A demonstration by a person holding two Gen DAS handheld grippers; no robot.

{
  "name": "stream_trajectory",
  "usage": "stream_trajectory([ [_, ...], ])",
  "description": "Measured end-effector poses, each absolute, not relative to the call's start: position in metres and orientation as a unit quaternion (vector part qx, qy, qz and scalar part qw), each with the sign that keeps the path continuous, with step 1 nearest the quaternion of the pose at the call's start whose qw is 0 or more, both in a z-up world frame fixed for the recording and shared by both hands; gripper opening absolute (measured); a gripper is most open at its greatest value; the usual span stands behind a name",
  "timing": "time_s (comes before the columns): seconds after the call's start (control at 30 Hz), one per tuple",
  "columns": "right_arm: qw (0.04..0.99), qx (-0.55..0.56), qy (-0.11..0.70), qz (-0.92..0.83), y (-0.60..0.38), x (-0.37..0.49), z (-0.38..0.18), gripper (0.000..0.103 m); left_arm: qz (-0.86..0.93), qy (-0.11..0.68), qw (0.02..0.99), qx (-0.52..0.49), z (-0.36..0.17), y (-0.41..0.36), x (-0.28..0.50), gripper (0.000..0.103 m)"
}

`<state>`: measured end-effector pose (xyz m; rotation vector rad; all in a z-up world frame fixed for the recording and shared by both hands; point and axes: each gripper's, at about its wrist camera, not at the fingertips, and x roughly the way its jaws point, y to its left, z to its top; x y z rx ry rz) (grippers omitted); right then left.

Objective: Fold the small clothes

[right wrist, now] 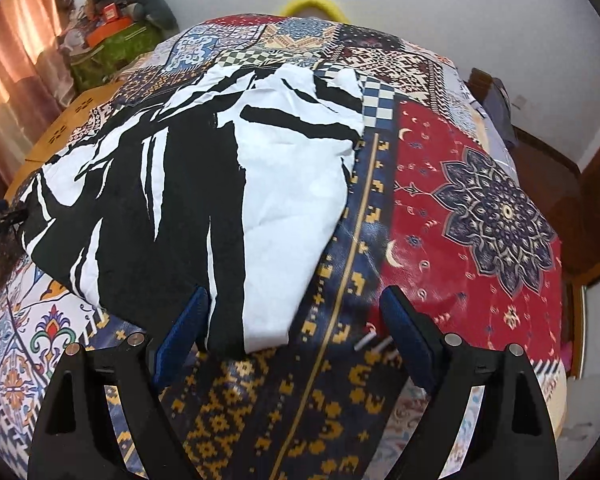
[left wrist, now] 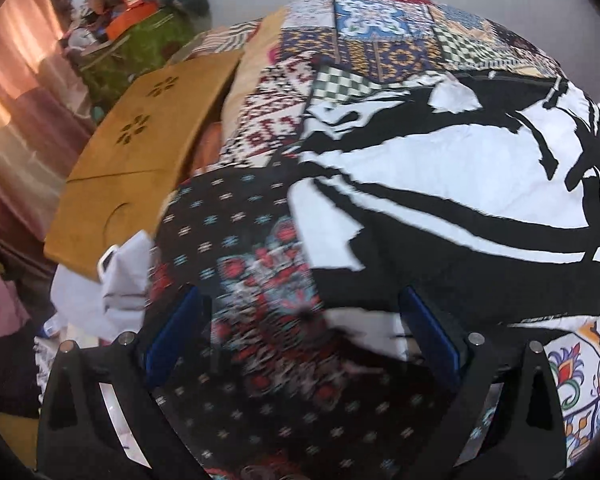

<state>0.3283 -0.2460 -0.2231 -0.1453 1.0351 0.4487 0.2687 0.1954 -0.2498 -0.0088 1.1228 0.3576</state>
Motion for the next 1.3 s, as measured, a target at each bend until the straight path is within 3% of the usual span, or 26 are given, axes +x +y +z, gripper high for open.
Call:
stream_trajectory([
  [0.3,0.866,-0.056,0.434,0.240,-0.222,0.314,-0.173,0.086,0.187,0.496,0.845,-0.076,-0.210,0.207,0.236,0.100],
  [0.47,0.866,-0.048,0.406,0.289,-0.178,0.308,-0.153,0.086,0.151,0.507,0.835,-0.147,-0.214,0.193,0.227,0.100],
  [0.8,0.810,-0.093,0.465,0.346,-0.094,0.304,-0.205,0.086,0.047,0.557,0.791,-0.249,-0.247,0.160,0.234,0.100],
  [0.97,0.784,-0.086,0.497,0.362,-0.087,0.306,-0.224,0.086,0.003,0.555,0.760,-0.338,-0.264,0.163,0.241,0.099],
  [1.23,0.768,-0.085,0.509,0.380,-0.089,0.305,-0.228,0.089,-0.014,0.523,0.752,-0.401,-0.273,0.170,0.275,0.099],
  [1.3,0.766,-0.080,0.509,0.384,-0.090,0.305,-0.229,0.089,-0.003,0.516,0.758,-0.399,-0.273,0.172,0.286,0.093],
])
